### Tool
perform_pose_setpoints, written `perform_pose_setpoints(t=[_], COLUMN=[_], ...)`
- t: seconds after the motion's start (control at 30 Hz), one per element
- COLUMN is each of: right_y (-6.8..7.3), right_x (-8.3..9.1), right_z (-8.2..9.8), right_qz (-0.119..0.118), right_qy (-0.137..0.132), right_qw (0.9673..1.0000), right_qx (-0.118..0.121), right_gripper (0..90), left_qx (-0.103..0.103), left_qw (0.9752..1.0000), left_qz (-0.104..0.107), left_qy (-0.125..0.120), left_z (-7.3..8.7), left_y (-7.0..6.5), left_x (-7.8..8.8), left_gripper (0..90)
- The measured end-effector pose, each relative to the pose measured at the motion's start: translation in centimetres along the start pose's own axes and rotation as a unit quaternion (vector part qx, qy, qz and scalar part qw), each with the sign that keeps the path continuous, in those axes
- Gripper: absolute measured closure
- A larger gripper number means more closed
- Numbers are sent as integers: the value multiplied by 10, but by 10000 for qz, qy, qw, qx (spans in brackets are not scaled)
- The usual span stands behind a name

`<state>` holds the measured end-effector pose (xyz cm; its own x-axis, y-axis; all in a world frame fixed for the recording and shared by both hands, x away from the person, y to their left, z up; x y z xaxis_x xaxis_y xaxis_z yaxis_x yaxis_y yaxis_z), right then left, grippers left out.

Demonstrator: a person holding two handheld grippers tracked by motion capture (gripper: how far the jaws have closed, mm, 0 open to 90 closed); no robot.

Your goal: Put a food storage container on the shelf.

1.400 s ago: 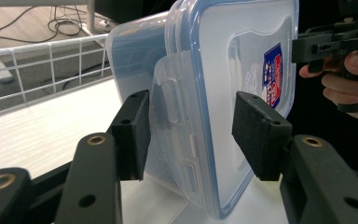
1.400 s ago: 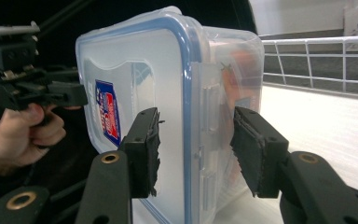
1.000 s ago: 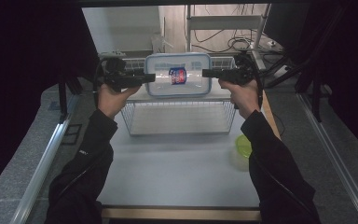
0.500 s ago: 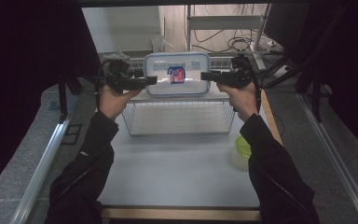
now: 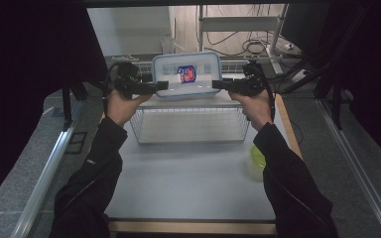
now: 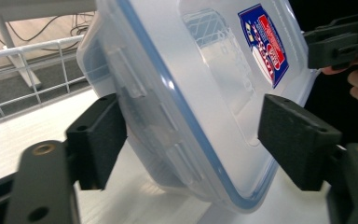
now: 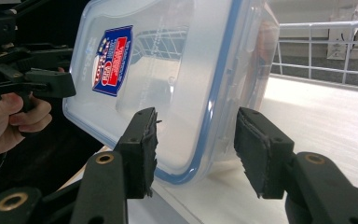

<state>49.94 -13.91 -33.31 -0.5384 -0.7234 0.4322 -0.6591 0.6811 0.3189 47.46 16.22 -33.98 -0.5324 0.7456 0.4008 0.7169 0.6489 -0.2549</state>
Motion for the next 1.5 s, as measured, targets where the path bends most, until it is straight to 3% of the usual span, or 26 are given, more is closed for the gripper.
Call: perform_pose_setpoints(t=[0.17, 0.27, 0.57, 0.7, 0.77, 0.9, 1.0, 1.1, 1.17, 1.23, 1.37, 1.43, 1.47, 1.5], right_y=[0, -1, -2, -3, -3, -5, -6, -5, -5, -5, -6, -7, -7, -7], right_x=[1, 2, 4, 5, 6, 6, 6, 6, 7, 8, 9, 10, 10, 10], right_z=[2, 2, 2, 2, 3, 3, 4, 5, 5, 6, 8, 9, 9, 9], right_qz=[15, 13, -23, -19, -30, -38, -31, -3, 77, 109, 164, 182, 194, 194], right_qy=[4, -6, -79, -62, -52, -54, -72, -63, -62, -76, -86, -91, -93, -93], right_qw=[10000, 10000, 10000, 10000, 10000, 10000, 10000, 10000, 9999, 9999, 9998, 9997, 9997, 9997], right_qx=[34, 9, -44, -15, -27, -49, -36, -3, 60, 89, 118, 130, 136, 136], right_gripper=[488, 489, 491, 498, 498, 495, 496, 508, 542, 565, 613, 642, 657, 657], left_qx=[-147, -56, -144, -176, -260, -385, -411, -550, -654, -620, -668, -643, -591, -591], left_qw=[9999, 10000, 9998, 9998, 9996, 9991, 9988, 9974, 9957, 9962, 9955, 9961, 9972, 9972], left_qz=[-27, 36, 10, 1, -52, -167, -213, -415, -576, -438, -498, -401, -212, -212], left_qy=[68, 56, 132, 73, -116, -93, -185, -199, -316, -433, -452, -459, -414, -414], left_z=[1, 2, -1, -2, -3, -4, -4, 0, 9, 16, 29, 37, 43, 43], left_y=[-1, 1, 5, 7, 11, 11, 7, -2, -14, -21, -29, -32, -36, -36], left_x=[-8, -9, -14, -12, -4, 2, 8, 14, 23, 29, 33, 33, 30, 30], left_gripper=[124, 93, 22, 0, 0, 4, 43, 82, 210, 319, 550, 669, 715, 749])
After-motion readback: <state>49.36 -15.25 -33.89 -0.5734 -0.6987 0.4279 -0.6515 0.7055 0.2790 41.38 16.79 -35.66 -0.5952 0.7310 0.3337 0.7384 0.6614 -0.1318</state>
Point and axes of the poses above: each handheld gripper's, and its own axes: x roughly backward along the jaws, z roughly out of its underside, y roughly to its left, the point moved 4 cm from there along -x, roughly forward along the jaws, and after that the axes turned 5 degrees about z, right-handed, at the moved point
